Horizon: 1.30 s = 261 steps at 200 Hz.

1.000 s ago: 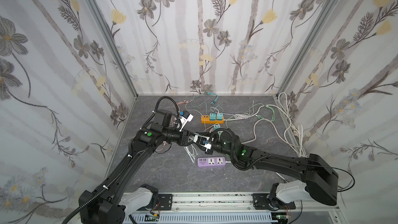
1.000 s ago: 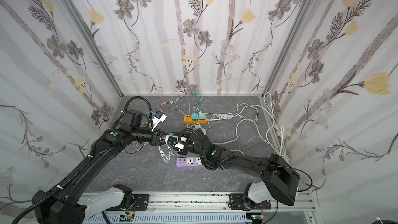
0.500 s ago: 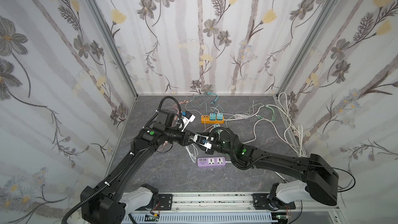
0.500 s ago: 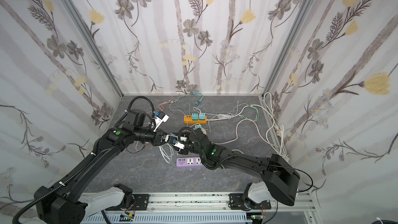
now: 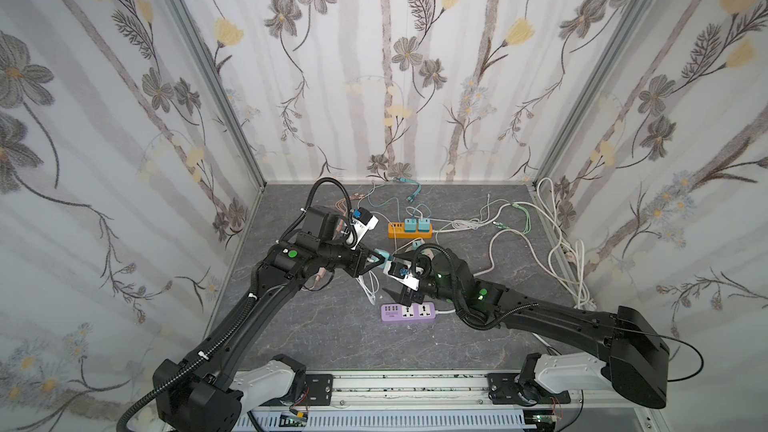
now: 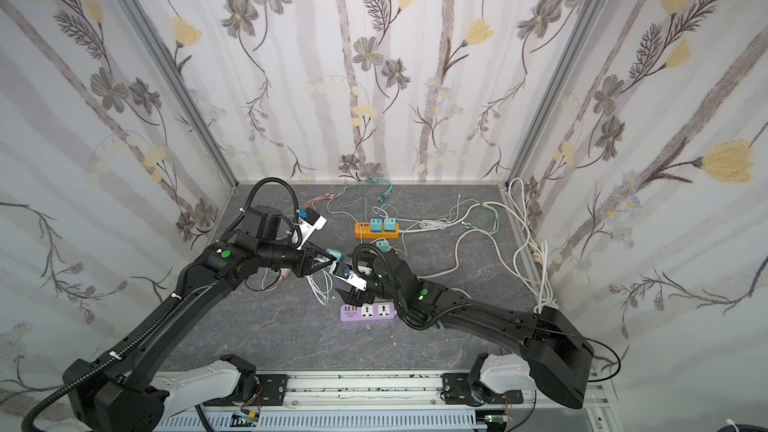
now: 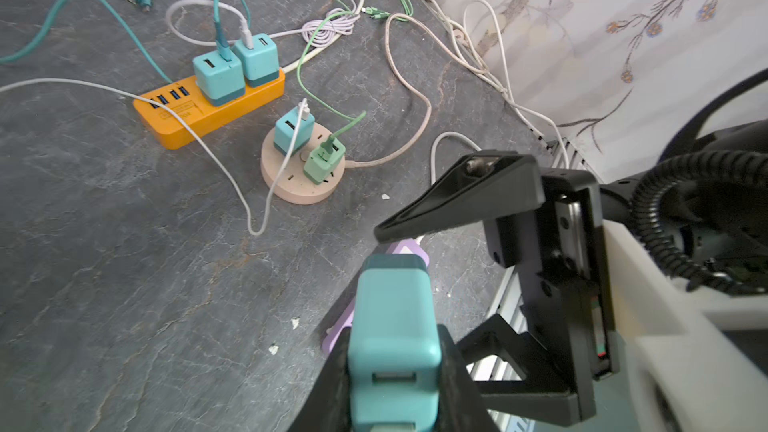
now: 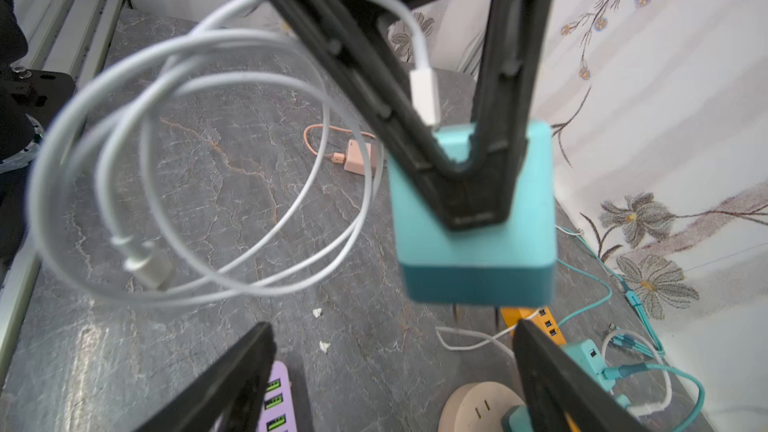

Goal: Insert the plug
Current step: 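Close the left gripper on the teal charger while the right gripper opens and withdraws, then carry the teal charger with the left gripper over the purple power strip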

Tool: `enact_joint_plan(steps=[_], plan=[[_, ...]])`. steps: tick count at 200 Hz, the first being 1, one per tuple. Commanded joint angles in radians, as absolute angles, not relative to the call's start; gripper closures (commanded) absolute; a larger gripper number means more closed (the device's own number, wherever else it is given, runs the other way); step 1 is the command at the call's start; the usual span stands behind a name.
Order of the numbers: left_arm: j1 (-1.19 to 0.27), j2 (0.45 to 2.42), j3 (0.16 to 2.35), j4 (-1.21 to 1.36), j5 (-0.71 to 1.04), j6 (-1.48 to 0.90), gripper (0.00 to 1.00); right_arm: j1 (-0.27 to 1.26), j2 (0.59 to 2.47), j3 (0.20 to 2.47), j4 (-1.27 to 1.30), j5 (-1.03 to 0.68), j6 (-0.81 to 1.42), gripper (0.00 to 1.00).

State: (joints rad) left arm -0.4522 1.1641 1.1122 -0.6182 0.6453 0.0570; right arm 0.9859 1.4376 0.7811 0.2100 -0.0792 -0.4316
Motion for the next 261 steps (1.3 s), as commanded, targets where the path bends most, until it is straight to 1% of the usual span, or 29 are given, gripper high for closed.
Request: enact_joint_plan(steps=[1,29,50,89,100,119,143,153,172,214,261], plan=[[-0.453,1.167,1.122,-0.629,0.569,0.116,1.0,0.973,1.39,0.748,0.18,-0.06,-0.376,0.01],[-0.457,1.166,1.118,-0.643,0.531,0.161,1.0,0.949,1.318,0.694,0.185,-0.026,-0.311,0.01],[-0.468,1.16,1.12,-0.682,0.451,0.225,1.0,0.933,1.272,0.64,0.227,0.033,-0.255,0.01],[-0.568,1.183,1.088,-0.742,0.186,0.398,1.0,0.91,1.216,0.572,0.314,0.279,-0.155,0.01],[-0.588,1.198,1.071,-0.743,0.151,0.443,1.0,0.9,1.202,0.562,0.316,0.315,-0.123,0.01],[-0.605,1.212,1.05,-0.72,0.154,0.485,1.0,0.886,1.18,0.554,0.298,0.365,-0.065,0.01],[-0.643,1.208,1.027,-0.698,0.223,0.581,1.0,0.88,1.163,0.553,0.249,0.432,-0.01,0.01],[-0.668,1.207,1.013,-0.701,0.245,0.644,1.0,0.876,1.155,0.552,0.227,0.444,0.008,0.01],[-0.719,1.217,1.002,-0.697,0.234,0.699,1.0,0.877,1.137,0.546,0.191,0.448,0.042,0.01],[-0.825,1.287,1.015,-0.715,0.166,0.715,1.0,0.873,1.112,0.535,0.136,0.466,0.126,0.01],[-0.954,1.336,1.015,-0.644,0.14,0.679,1.0,0.826,1.106,0.573,-0.005,0.441,0.23,0.01]])
